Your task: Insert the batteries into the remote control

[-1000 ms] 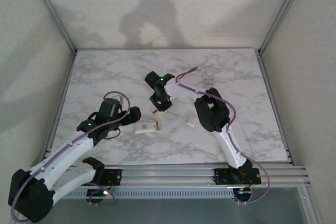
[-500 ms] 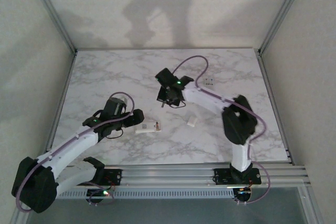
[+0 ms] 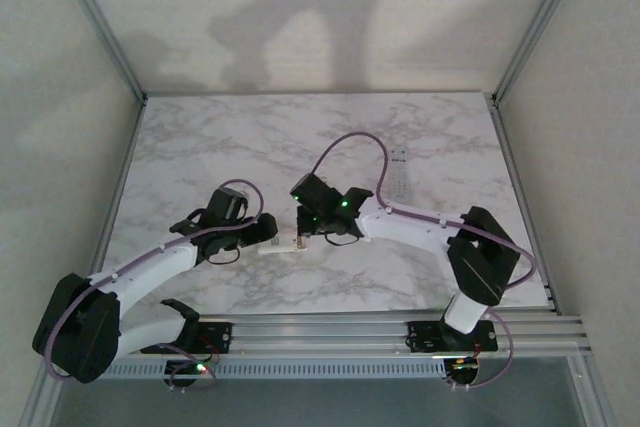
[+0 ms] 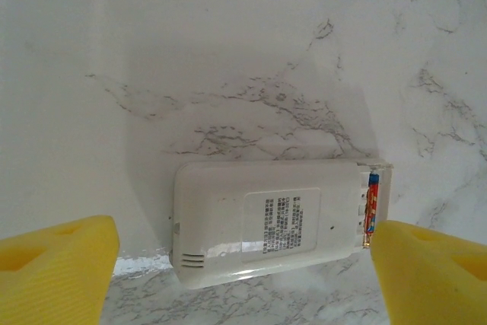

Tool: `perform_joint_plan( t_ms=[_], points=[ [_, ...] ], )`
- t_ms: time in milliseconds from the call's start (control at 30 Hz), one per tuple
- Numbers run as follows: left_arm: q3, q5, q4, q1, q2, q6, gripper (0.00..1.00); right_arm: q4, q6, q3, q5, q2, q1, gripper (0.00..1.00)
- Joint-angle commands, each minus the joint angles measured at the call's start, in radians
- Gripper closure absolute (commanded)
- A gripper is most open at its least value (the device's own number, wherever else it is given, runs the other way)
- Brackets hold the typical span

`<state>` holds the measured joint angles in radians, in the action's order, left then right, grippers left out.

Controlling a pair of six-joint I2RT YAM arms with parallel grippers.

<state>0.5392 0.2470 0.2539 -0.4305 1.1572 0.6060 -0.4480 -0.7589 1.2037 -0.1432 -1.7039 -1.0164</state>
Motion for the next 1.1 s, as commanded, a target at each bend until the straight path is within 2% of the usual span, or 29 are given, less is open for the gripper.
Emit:
perform_joint_plan(
  t_ms=[0,367,567,767,1067],
  points=[
    [-0.024,0.020,-0.027,-0.009,0.013,0.005,0.19,0.052,-0.023,-0.004,-0.079,-0.055,-0.027,1.00],
    [-0.057,0.045,-0.062,-0.013,0.072,0.012,0.39,0.078,-0.046,0.022,-0.111,-0.151,-0.032,1.00],
    [-0.062,0.048,-0.078,-0.022,0.109,0.023,0.43,0.076,-0.083,0.019,-0.081,-0.178,-0.033,1.00],
    [-0.064,0.048,-0.088,-0.030,0.131,0.035,0.53,0.076,-0.102,0.004,-0.068,-0.183,-0.033,0.99],
    [-0.077,0.051,-0.111,-0.039,0.135,0.052,0.60,-0.027,-0.169,0.068,0.020,-0.239,-0.033,0.96]
  ],
)
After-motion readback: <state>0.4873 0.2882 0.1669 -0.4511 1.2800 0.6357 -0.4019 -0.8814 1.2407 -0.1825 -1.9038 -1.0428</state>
